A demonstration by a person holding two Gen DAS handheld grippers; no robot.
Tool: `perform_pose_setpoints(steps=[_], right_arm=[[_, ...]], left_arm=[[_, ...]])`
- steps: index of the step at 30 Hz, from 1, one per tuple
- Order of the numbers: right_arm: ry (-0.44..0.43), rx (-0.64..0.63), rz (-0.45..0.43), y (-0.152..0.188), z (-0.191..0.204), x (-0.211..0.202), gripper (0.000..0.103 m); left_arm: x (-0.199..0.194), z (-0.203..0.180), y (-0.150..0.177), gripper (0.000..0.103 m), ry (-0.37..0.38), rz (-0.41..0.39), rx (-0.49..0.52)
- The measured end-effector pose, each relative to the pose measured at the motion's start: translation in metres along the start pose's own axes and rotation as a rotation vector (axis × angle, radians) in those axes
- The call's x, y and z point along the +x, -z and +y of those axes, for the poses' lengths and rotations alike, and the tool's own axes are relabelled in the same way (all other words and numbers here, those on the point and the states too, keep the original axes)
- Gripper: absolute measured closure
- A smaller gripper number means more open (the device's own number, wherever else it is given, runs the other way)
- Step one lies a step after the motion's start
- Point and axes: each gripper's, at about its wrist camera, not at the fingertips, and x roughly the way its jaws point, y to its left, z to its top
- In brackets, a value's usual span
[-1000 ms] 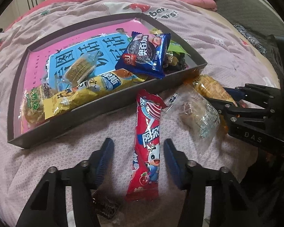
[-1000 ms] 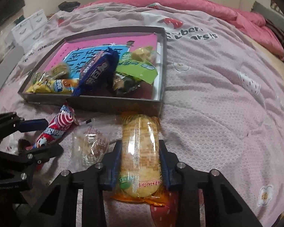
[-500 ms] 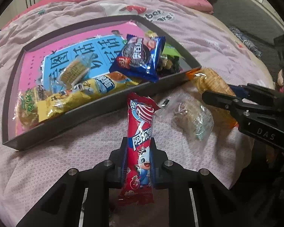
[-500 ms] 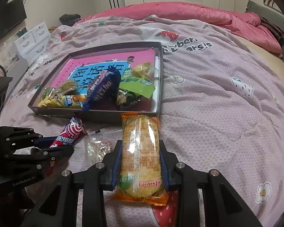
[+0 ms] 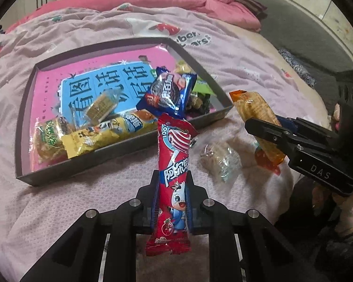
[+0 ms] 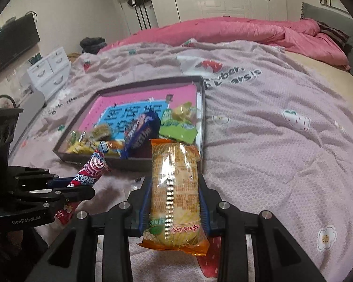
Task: Organize snacks
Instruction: 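Lift both held snacks and carry them over the tray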
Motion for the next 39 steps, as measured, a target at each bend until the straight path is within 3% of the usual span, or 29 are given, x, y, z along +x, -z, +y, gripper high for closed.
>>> perform_pose_setpoints(steps=[12, 39], right_arm=[[-0.04, -0.01, -0.109, -0.01, 0.007, -0.018, 0.068], [-0.072, 0.001, -0.223, -0.027, 0.007, -0.028, 0.068]], left_arm=[[-0.029, 0.006, -0.011, 0.085, 0.016, -0.076, -0.03], [-0.065, 0.035, -0.031, 0.085, -0.009, -0.198, -0.119]])
